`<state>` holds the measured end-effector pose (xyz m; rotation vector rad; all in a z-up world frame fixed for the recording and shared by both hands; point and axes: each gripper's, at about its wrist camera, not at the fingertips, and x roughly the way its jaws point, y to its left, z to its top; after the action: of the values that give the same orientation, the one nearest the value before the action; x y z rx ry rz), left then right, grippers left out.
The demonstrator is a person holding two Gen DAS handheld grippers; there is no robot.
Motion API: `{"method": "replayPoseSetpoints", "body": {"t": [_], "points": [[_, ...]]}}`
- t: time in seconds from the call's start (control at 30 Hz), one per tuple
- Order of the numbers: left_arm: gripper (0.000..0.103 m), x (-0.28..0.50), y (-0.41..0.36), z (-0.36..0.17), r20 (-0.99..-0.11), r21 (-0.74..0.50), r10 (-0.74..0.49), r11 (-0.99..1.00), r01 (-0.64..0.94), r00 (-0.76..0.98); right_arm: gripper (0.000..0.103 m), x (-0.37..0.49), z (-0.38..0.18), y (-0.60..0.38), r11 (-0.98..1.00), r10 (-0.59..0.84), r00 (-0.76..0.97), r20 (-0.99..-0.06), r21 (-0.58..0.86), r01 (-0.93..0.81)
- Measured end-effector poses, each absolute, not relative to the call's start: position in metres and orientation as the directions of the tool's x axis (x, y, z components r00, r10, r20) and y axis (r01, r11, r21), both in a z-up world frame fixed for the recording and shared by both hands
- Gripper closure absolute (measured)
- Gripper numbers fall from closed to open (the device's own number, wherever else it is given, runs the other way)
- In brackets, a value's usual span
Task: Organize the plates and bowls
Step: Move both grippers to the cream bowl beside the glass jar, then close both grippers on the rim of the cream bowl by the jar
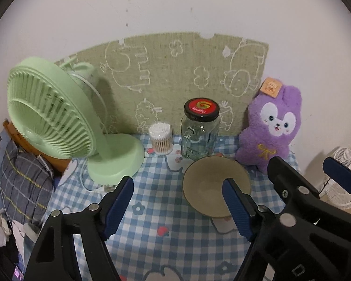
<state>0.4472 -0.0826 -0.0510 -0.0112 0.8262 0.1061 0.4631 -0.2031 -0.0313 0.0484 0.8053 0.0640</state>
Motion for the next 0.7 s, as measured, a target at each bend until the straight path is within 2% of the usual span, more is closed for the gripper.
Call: {"method": "replayPoseSetpoints", "body": {"t": [0.3, 0.47, 0.7], "points": [[0.029, 0.474, -0.086, -0.091, -0.727, 0.068, 0.148, 0.987, -0.143, 0.671, 0.029, 0.490, -0.074, -0.202, 0.998, 0.067, 0.680, -0.730, 0.042, -0.053], [0.038, 0.486, -0.090, -0.109, -0.742, 0.088, 0.158, 0.986, -0.139, 0.651, 0.035, 0.501, -0.092, -0.205, 0.998, 0.067, 0.666, -0.743, 0.051, -0.043], [0.044, 0.501, -0.097, -0.130, -0.756, 0.116, 0.177, 0.984, -0.137, 0.631, 0.041, 0.516, -0.113, -0.207, 0.998, 0.067, 0.648, -0.758, 0.051, -0.043]]}}
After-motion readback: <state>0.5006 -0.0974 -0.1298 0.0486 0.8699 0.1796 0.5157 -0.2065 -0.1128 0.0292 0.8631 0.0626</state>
